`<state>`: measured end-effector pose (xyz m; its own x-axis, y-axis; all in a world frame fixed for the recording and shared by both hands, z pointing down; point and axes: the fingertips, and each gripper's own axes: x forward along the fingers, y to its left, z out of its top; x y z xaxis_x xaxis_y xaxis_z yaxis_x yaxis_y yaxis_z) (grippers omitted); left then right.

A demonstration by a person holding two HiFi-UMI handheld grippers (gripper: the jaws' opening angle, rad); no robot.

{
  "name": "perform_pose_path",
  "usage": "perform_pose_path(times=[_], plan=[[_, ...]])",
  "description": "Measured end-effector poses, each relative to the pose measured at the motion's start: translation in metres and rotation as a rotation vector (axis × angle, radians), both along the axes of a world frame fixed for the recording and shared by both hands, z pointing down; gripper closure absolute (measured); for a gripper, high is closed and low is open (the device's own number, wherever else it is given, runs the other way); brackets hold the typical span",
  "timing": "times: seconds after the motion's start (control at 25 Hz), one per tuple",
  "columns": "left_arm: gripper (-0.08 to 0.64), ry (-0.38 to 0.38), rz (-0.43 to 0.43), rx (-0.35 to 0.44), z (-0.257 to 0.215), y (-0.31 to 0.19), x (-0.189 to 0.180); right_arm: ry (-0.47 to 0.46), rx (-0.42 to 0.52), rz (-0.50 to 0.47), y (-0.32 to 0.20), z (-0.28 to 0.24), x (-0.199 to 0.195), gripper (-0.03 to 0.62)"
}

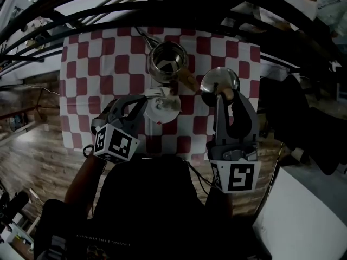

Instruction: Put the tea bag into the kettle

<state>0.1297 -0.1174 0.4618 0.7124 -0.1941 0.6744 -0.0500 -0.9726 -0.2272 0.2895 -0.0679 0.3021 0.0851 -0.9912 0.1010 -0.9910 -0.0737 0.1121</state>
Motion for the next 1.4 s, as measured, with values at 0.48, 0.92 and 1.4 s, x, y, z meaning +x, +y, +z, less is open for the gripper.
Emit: perform_pose_path(times=[0.48, 0.92, 1.4], plan=[[0.557, 0.151, 0.000, 0.177, -0.086, -0.051, 0.053, -0.046, 0.001, 0.018, 0.003, -0.004, -0.002, 0.491], [0.322, 0.180, -0.069, 0.090, -0.073, -0.082, 0.081, -0.049, -0.016, 0.010, -0.004, 0.004, 0.001, 0.491], [0.304, 0.180, -0.108, 0.100, -0.073, -0.083, 0.048, -0.033, -0.024, -0.025, -0.017, 0.003, -0.014, 0.491]])
